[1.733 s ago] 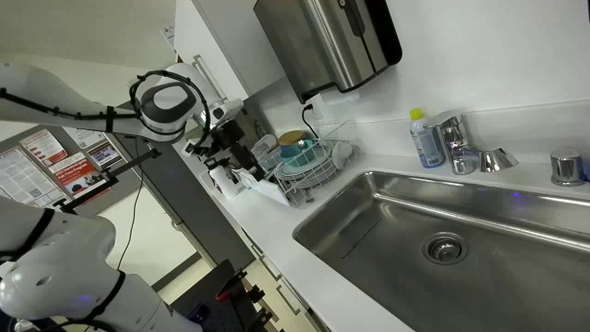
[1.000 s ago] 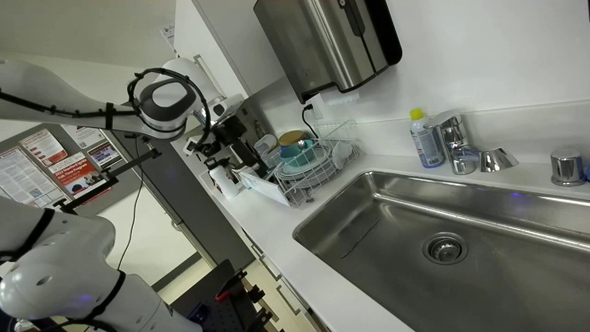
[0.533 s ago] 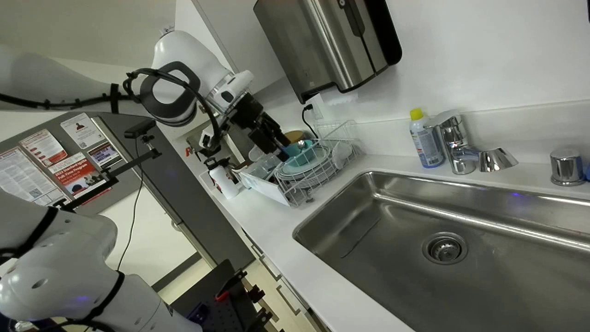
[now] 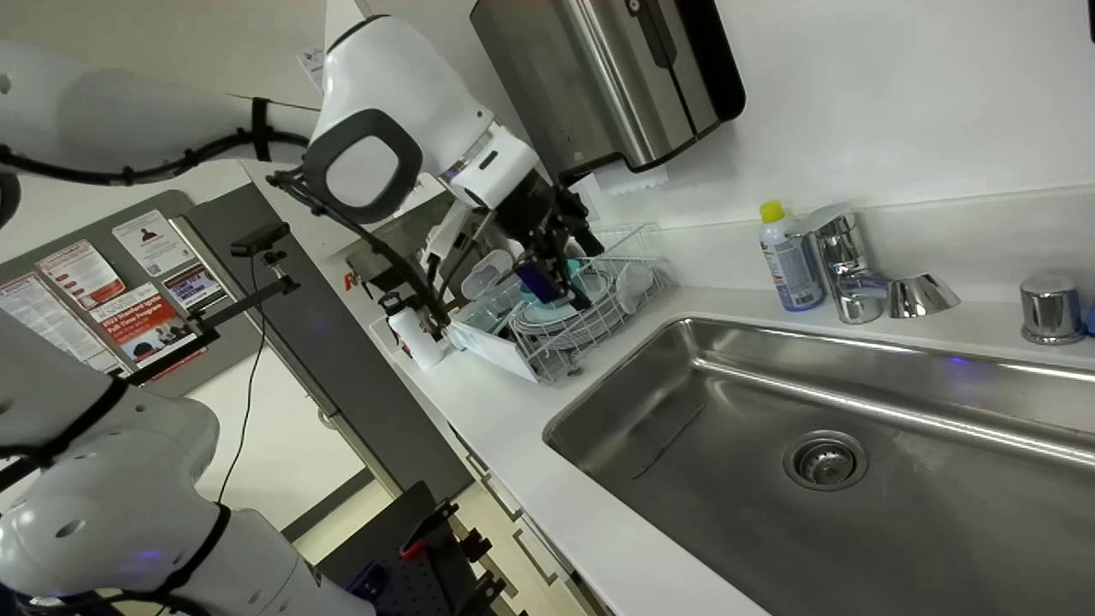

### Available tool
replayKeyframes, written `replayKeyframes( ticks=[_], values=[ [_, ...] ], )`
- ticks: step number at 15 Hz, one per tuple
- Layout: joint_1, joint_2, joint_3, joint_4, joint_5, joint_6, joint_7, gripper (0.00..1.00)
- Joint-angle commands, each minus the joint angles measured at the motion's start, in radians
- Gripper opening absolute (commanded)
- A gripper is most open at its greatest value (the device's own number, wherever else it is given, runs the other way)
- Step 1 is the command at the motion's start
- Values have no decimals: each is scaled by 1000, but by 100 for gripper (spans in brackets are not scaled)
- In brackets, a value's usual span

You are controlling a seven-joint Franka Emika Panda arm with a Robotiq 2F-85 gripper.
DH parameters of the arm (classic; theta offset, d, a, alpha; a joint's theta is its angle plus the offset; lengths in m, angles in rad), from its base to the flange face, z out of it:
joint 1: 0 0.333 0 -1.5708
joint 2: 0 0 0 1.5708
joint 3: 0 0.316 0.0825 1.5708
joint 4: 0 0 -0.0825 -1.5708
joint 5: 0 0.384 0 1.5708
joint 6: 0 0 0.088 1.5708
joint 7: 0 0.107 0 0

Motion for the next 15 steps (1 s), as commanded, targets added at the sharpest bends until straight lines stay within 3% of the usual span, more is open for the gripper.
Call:
replayKeyframes(
  ticks=[1,5,11,15],
  values=[
    [3,18,-14,14,65,-7,-14,100],
    [24,43,-26,30,188,18,-45,100],
    [78,168,-56,126,700,140,-163,100],
    [41,285,-52,238,1039,122,-273,100]
  ],
)
